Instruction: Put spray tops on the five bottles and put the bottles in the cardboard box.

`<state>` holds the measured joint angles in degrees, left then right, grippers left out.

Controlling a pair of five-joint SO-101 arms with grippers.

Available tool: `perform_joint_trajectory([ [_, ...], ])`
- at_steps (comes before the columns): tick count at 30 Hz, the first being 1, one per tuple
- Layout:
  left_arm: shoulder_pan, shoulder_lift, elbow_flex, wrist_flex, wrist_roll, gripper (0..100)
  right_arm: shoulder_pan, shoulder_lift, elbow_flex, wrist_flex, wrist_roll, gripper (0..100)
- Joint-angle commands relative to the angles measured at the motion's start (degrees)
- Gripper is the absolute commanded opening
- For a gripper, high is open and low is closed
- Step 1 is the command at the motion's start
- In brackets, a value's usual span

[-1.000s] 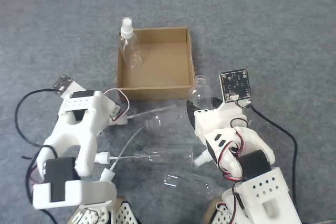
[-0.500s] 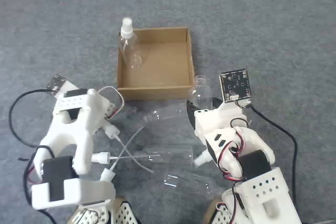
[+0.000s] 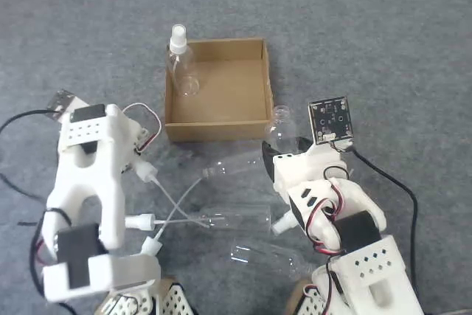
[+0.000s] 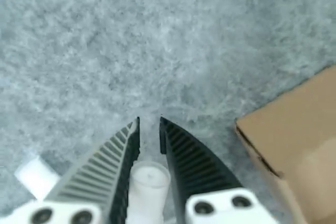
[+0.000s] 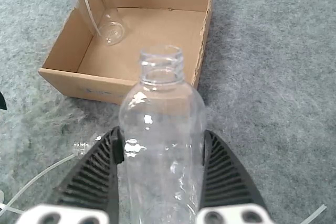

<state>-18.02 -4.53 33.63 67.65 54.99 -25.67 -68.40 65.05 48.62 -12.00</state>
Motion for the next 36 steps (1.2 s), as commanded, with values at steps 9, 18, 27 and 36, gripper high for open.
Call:
perform_joint_trajectory([
  [9,1.32,-29.1,-3.12,1.76,-0.62,1,0.66,-1.27,-0.44,-1.36,-0.26,0.6],
  [18,4.31,-41.67,3.12,1.41,-0.53,1,0.57,-1.27,-0.35,-1.19,-0.26,0.6],
  [27,4.84,-59.87,17.8,-11.34,-0.7,1,0.57,-1.27,0.0,-1.45,-0.26,0.6],
  [36,4.84,-71.82,21.85,-13.54,-0.53,1,-1.98,-1.27,0.88,-1.8,-0.18,0.6],
])
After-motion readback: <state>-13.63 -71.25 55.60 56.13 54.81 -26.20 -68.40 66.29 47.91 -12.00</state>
